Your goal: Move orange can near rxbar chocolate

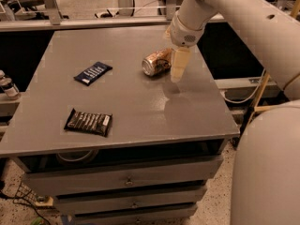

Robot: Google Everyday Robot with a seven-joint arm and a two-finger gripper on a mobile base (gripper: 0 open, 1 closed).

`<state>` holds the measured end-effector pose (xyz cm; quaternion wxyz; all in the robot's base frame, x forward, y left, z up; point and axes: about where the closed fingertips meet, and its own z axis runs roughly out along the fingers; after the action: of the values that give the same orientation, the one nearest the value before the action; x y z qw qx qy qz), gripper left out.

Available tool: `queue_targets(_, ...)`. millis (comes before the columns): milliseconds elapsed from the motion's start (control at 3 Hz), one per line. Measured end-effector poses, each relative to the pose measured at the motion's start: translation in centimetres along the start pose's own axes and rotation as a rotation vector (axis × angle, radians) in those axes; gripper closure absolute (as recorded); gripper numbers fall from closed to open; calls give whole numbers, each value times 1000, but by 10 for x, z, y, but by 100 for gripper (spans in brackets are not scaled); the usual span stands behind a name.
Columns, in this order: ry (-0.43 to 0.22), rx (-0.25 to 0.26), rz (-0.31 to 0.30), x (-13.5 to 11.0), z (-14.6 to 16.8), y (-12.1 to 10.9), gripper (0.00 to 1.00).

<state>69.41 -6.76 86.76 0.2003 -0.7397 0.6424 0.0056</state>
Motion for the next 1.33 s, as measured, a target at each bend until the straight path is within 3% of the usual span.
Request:
queue_targets(667,13,-59,2,1,22,0,41)
queue_targets(1000,13,-75,1,1,24,3,73)
queue_targets(1333,8,-63,-12,-2,11,3,96)
